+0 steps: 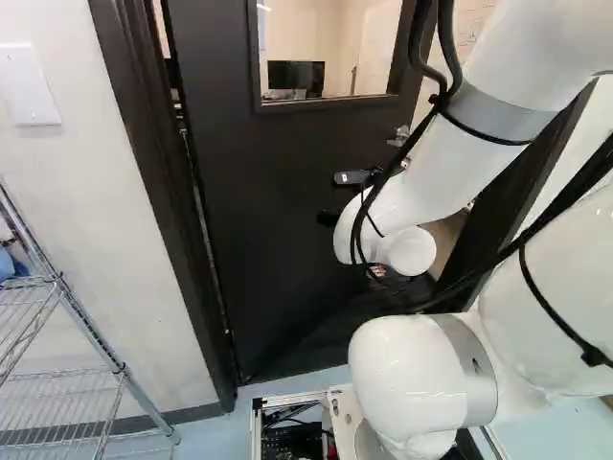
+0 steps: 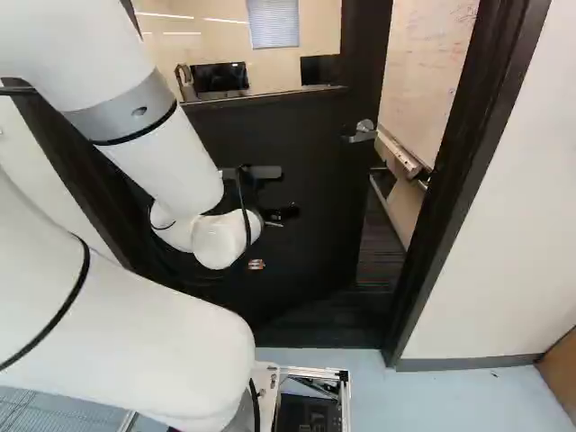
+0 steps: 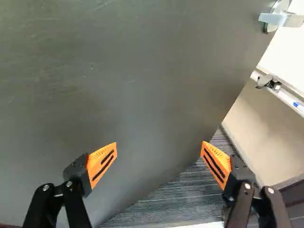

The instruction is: Open the door and move inside

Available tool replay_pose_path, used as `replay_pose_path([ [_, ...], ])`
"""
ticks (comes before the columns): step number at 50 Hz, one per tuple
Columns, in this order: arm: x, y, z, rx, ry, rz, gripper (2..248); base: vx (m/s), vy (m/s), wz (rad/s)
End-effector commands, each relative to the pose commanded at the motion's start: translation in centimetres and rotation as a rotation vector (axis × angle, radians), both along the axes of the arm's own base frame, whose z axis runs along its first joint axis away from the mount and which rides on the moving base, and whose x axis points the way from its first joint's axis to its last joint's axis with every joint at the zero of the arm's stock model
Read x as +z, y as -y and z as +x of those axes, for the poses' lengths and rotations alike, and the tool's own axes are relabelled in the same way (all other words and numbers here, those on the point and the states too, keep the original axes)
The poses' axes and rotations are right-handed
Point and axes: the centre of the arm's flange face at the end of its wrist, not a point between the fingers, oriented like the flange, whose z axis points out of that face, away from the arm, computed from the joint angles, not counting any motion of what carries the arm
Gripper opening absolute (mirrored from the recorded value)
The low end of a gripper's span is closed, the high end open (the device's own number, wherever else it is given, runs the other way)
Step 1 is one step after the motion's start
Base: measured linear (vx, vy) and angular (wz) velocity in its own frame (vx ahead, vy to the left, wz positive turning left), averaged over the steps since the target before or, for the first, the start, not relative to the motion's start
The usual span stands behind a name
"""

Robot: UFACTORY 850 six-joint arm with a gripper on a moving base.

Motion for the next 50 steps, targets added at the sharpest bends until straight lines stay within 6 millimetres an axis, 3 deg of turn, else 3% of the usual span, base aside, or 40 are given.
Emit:
replay_pose_path([
  [31,0.0,-0.1,0.2,-0.004,-0.001,0.003,247,0.015,0.000,-0.003],
  [50,0.3,-0.6,2.0,-0.029,-0.003,0.028,247,0.000,0.000,0.000],
])
